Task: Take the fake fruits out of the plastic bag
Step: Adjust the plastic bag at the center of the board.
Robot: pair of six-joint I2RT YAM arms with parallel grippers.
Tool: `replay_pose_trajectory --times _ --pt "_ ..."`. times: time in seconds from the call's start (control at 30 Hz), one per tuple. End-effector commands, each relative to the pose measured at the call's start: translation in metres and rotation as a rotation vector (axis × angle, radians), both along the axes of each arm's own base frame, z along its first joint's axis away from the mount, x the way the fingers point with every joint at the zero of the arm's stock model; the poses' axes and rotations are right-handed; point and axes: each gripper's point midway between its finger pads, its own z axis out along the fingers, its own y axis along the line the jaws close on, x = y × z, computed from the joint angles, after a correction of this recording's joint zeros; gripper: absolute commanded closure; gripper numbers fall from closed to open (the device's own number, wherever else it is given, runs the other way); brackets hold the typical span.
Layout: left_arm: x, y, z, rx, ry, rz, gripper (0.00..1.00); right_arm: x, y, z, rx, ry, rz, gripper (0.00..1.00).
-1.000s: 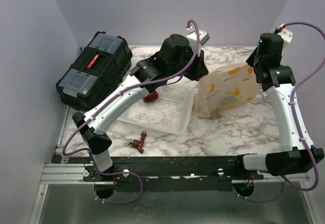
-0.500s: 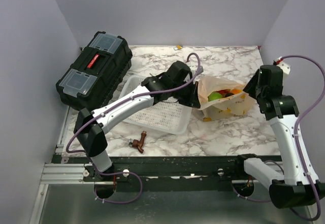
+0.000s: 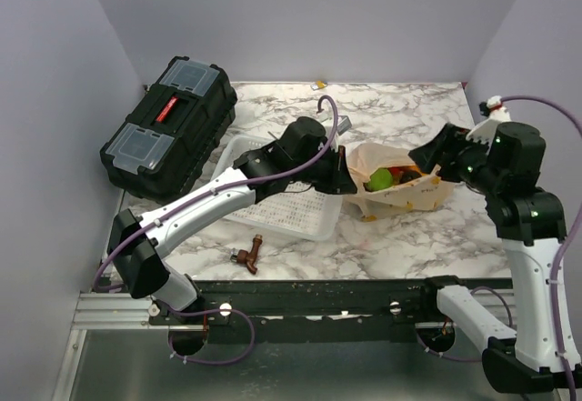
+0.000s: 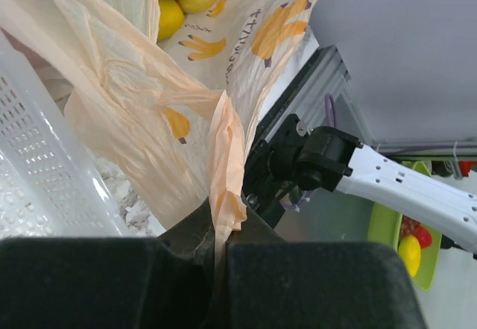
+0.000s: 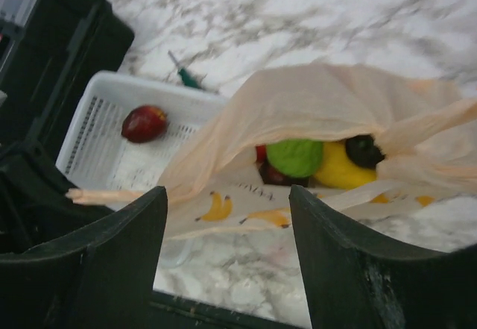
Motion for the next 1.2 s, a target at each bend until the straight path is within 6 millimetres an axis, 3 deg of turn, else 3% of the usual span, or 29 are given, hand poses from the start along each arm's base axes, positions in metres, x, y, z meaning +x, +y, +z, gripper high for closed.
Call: replay_pose_trajectory --times 0.0,0.23,0.33,0.43,0.5,0.6,0.67,0.8,0.93,1.0,1.1,1.17 --pt "0.01 0.005 0.003 0.011 -0.025 0.107 1.0 -0.005 0.04 -0.058 0.144 0.2 0.183 0.38" --pt "0.013 0.009 -0.003 0.021 -0.009 0.172 1.0 -0.01 0.024 -0.165 0.218 0.431 -0.052 0.44" --pt "0.016 0.014 -0.001 0.014 -0.022 0.204 1.0 -0.019 0.006 -0.213 0.316 0.568 -0.338 0.46" --pt "0.018 0.024 -0.003 0.01 -0.035 0.251 1.0 -0.035 -0.003 -0.246 0.425 0.63 -0.545 0.47" --pt "0.016 0.03 -0.01 0.006 -0.032 0.271 1.0 -0.033 -0.014 -0.253 0.44 0.566 -0.613 0.48" --pt "0.008 0.034 -0.024 0.004 -0.013 0.255 1.0 -0.032 -0.034 -0.249 0.41 0.47 -0.698 0.48" --pt "0.003 0.035 -0.035 0.017 -0.001 0.24 1.0 -0.029 -0.035 -0.23 0.358 0.427 -0.642 0.48" --pt "-0.005 0.036 -0.05 0.01 0.013 0.216 1.0 -0.018 0.01 -0.161 0.311 0.307 -0.206 0.44" --pt "-0.011 0.031 -0.053 -0.007 0.005 0.188 1.0 -0.037 0.062 -0.119 0.363 0.28 0.189 0.43" --pt "-0.013 0.028 -0.054 -0.002 0.001 0.179 1.0 -0.038 0.072 -0.108 0.379 0.266 0.272 0.43" --pt "-0.016 0.025 -0.057 0.004 0.005 0.172 1.0 -0.021 0.068 -0.109 0.368 0.251 0.238 0.45" --pt "-0.018 0.024 -0.057 0.004 0.004 0.169 1.0 -0.007 0.063 -0.117 0.356 0.266 0.186 0.58"
